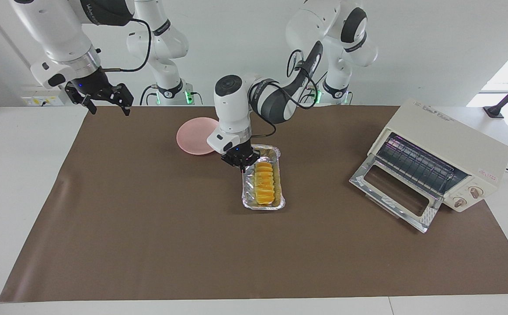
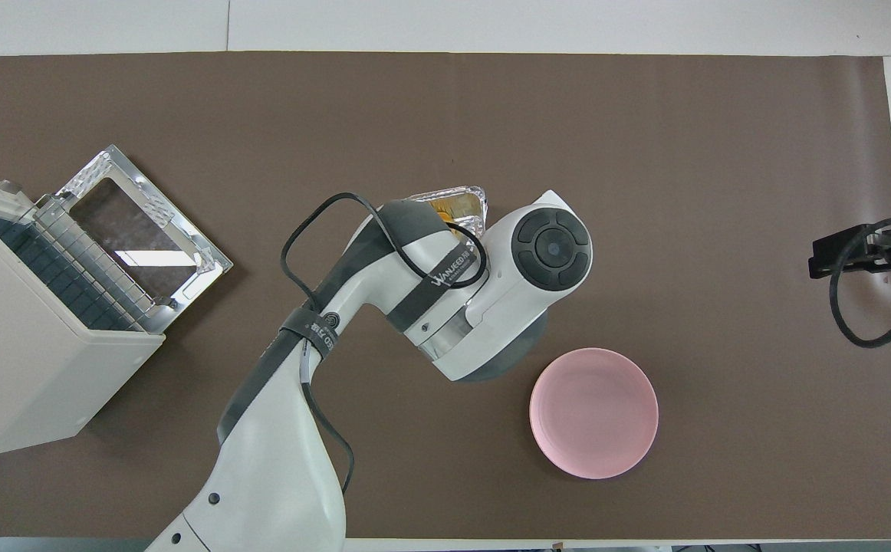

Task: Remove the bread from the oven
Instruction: 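Pull the foil tray out with the left gripper and set it down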

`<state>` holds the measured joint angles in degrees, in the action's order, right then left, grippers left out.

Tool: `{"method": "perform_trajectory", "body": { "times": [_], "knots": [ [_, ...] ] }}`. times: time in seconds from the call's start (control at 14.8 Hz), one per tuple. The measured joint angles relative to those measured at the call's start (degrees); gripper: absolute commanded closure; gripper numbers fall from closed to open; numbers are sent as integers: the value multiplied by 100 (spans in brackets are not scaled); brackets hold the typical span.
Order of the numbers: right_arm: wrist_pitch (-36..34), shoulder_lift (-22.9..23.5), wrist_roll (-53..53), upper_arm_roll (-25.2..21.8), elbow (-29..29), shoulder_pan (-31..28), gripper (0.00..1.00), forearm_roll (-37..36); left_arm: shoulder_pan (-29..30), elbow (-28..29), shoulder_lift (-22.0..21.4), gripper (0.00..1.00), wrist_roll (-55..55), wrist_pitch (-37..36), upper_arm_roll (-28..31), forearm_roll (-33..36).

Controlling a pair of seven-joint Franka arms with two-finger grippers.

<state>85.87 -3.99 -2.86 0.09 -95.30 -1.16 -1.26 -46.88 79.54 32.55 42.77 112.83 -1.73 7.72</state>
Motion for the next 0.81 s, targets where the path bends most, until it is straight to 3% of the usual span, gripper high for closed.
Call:
{"method": "perform_trajectory", "body": {
  "times": [0.07,0.14,0.2,0.61,0.81],
  "knots": [
    [0,0,0,0,0,0,0,0,-23,75,0,74,-3,104,0,-83],
    [0,0,0,0,0,0,0,0,-22,119,0,4,-14,197,3,-148],
    [0,0,0,0,0,0,0,0,-18,133,0,0,-22,237,13,-184],
    [0,0,0,0,0,0,0,0,131,34,-151,0,-22,-102,143,-227],
    [0,0,0,0,0,0,0,0,947,14,-714,0,-344,-919,181,-316]
  ]
}}
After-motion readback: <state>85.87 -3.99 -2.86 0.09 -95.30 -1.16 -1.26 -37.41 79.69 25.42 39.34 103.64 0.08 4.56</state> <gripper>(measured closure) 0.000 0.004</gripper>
